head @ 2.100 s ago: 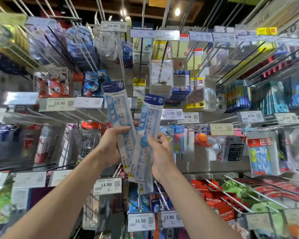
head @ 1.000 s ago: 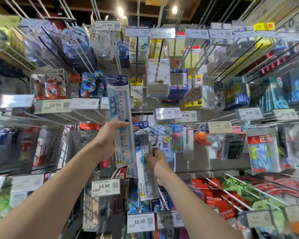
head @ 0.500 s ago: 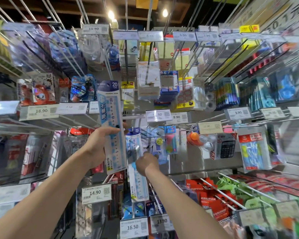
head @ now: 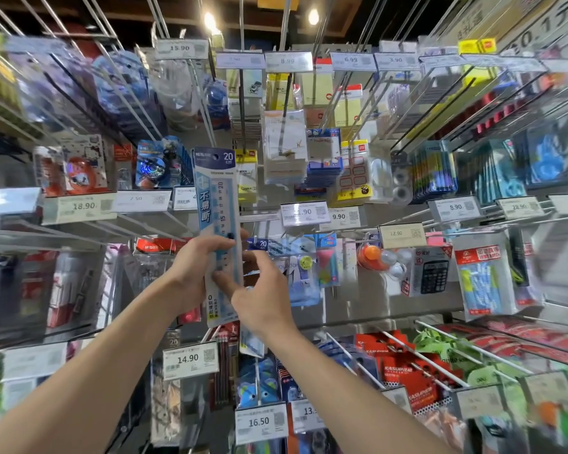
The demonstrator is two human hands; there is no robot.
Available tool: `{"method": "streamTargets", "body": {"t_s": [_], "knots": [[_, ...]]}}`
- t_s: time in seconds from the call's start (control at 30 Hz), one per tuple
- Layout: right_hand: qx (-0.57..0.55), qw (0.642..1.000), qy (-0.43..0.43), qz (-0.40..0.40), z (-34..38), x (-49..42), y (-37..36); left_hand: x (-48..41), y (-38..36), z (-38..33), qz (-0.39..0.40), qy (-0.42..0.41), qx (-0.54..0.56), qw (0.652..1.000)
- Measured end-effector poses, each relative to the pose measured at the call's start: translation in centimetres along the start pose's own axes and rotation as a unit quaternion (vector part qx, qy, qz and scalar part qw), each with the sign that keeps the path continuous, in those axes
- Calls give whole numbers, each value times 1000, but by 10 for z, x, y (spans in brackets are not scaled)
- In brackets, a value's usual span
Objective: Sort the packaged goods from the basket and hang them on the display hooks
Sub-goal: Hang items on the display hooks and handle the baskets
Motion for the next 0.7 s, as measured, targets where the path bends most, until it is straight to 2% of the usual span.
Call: {"method": "streamTargets", "body": {"t_s": [0.2,0.3,0.43,0.53,0.63,0.7], "knots": [[-54,995,-78,15,1,-7,-2,5,-4,1,40,10,28,999],[-53,996,-68,-3,1,-4,0,3,-6,2,43,11,32,999],[34,999,1,-41,3,2,1,1,-10,2,4,-25,35,999],[52,997,31,-53,5,7,-3,4,-10,1,-5,-12,35,999],[28,999,17,-38,4,8,-4,7,-11,-1,-10,17,45,999],[-10,999,-32,-12,-3,11,0,7,-9,-2,-28,24,25,999]]}}
Point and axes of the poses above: each hand's wrist, its own x-axis away from the middle knuckle, its own y-axis out of the back of the hand, z = x × y, the point moved 1 cm from there along -x, towards the middle knuckle, and after that the axes turned 10 degrees about -z, right-handed, at the moved point
